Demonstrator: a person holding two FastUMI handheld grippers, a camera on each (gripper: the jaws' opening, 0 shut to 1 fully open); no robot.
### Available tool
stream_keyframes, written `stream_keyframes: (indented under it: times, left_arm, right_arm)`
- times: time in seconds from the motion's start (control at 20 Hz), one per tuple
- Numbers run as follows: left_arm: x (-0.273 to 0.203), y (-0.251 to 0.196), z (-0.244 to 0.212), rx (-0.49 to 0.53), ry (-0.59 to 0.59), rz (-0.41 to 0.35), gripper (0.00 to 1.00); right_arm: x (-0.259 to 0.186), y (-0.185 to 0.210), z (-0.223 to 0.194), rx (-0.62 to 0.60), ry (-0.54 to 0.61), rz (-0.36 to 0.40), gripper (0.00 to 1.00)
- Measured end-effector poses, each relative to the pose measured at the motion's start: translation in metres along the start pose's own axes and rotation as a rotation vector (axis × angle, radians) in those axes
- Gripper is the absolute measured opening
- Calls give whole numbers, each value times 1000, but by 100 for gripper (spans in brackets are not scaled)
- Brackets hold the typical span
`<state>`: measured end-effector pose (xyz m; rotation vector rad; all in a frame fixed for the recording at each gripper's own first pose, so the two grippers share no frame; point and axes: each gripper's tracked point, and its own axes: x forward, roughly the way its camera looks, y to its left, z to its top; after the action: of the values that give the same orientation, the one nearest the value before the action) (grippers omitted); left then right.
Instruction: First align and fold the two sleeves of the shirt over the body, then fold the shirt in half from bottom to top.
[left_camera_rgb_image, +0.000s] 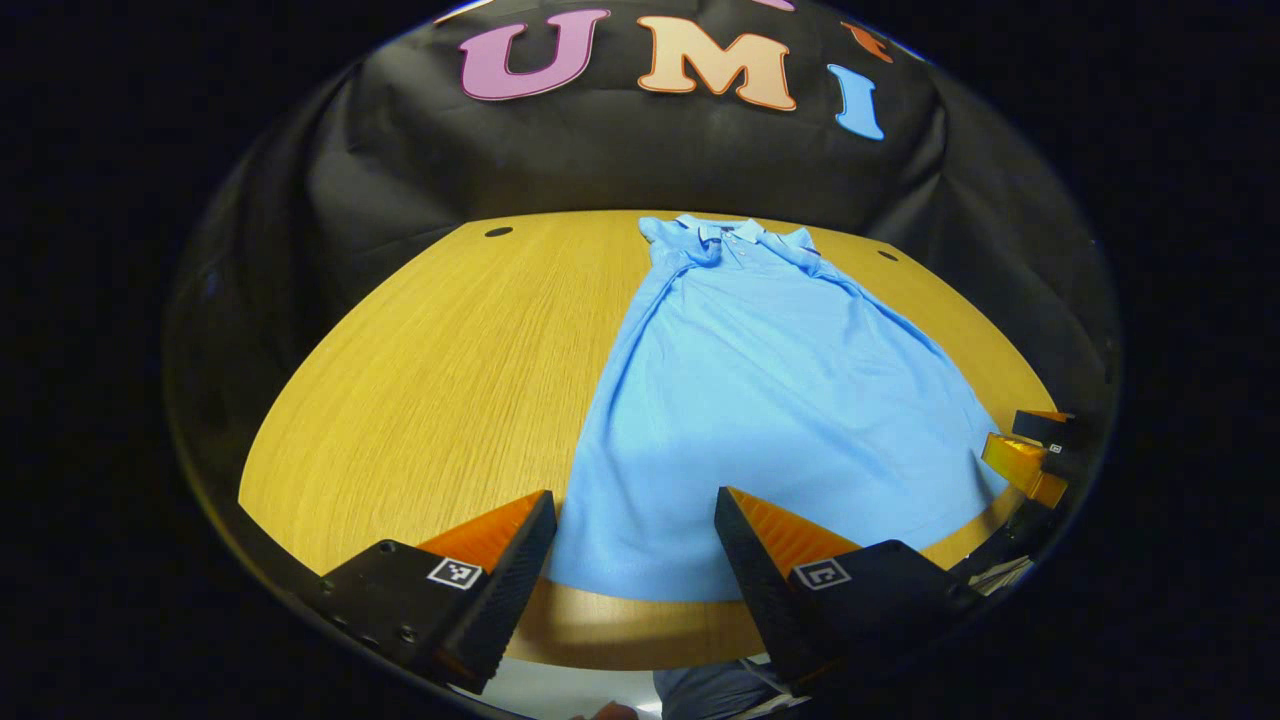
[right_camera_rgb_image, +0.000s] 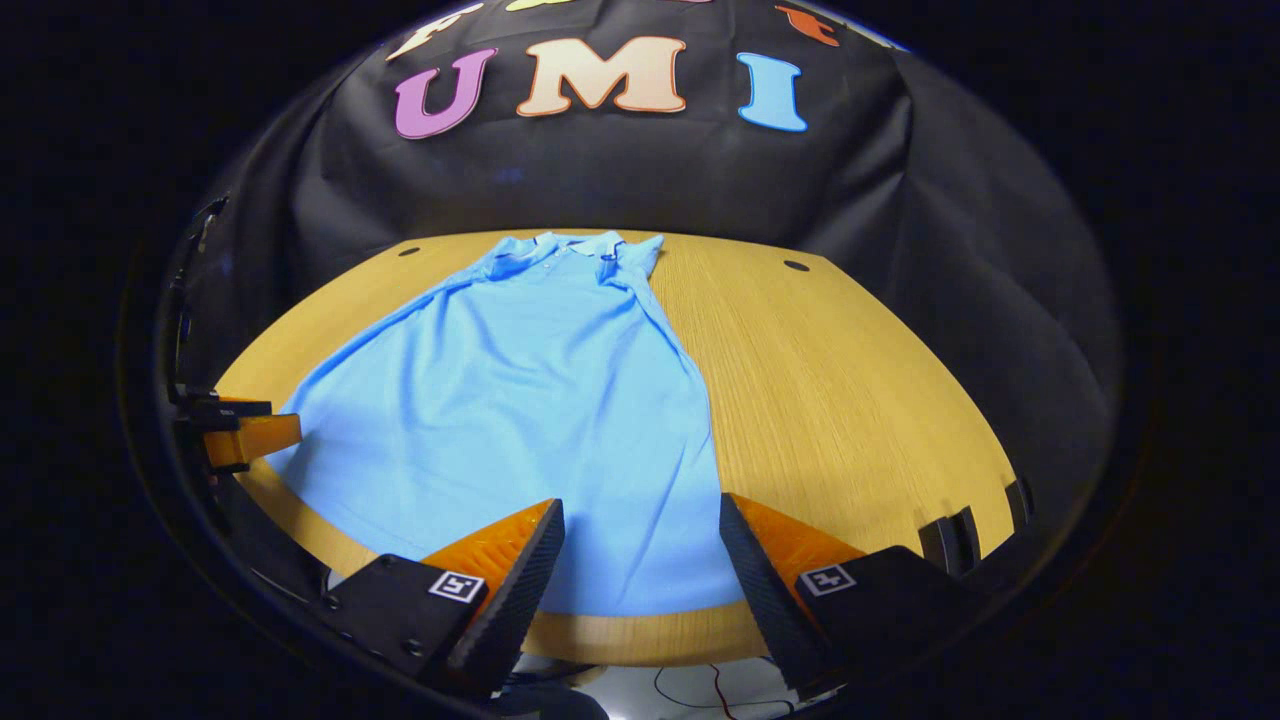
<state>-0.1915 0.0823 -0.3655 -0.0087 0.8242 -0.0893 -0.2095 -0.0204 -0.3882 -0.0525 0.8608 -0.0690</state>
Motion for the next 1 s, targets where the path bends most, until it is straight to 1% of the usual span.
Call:
stream_keyframes:
  times: [0.05, 0.15, 0.2, 0.25, 0.3, 0.35, 0.4, 0.45, 0.55, 0.6, 0.65, 0.7, 0.75, 0.85, 1.0]
  left_arm:
    - [-1, 0, 5, 20, -32, 1, 98]
    - [-1, -1, 1, 25, -33, -6, 97]
    - [-1, -2, 4, 19, -49, -7, 98]
    - [-1, -2, 1, 14, -40, -6, 98]
    - [0, -3, 4, 17, -61, -12, 98]
    - [-1, -9, 1, 20, -63, -30, 98]
    - [0, -13, 2, 26, -78, -40, 93]
    - [0, -20, 2, 26, -84, -60, 80]
    - [1, -33, 3, -6, -99, -101, 46]
    - [0, -36, 4, -46, -107, -100, 24]
    - [3, -37, 5, -76, -106, -100, 2]
    - [3, -38, 2, -98, -78, -104, 1]
    - [3, -38, 2, -116, -51, -110, 0]
    - [3, -36, 5, -143, -15, -110, 0]
    - [3, -32, 9, -146, 8, -93, 0]
  right_arm:
    - [1, 0, -8, 4, 33, 5, 98]
    - [2, 1, -8, 50, 37, 16, 97]
    - [2, 3, -11, 70, 55, 29, 94]
    - [3, 3, -9, 86, 45, 30, 97]
    - [4, 5, -11, 80, 53, 35, 94]
    - [3, 9, -9, 77, 46, 53, 97]
    - [2, 16, -11, 67, 48, 74, 91]
    - [2, 21, -9, 56, 41, 88, 75]
    - [2, 34, -11, 44, 41, 123, 44]
    - [1, 37, -11, 42, 36, 123, 17]
    - [0, 38, -10, 31, 35, 132, 7]
    - [1, 39, -9, 27, 37, 135, 7]
    - [1, 42, -9, 38, 48, 151, 3]
    - [4, 46, -7, 77, 71, 182, 3]
    - [4, 46, 2, 128, 82, 199, 3]
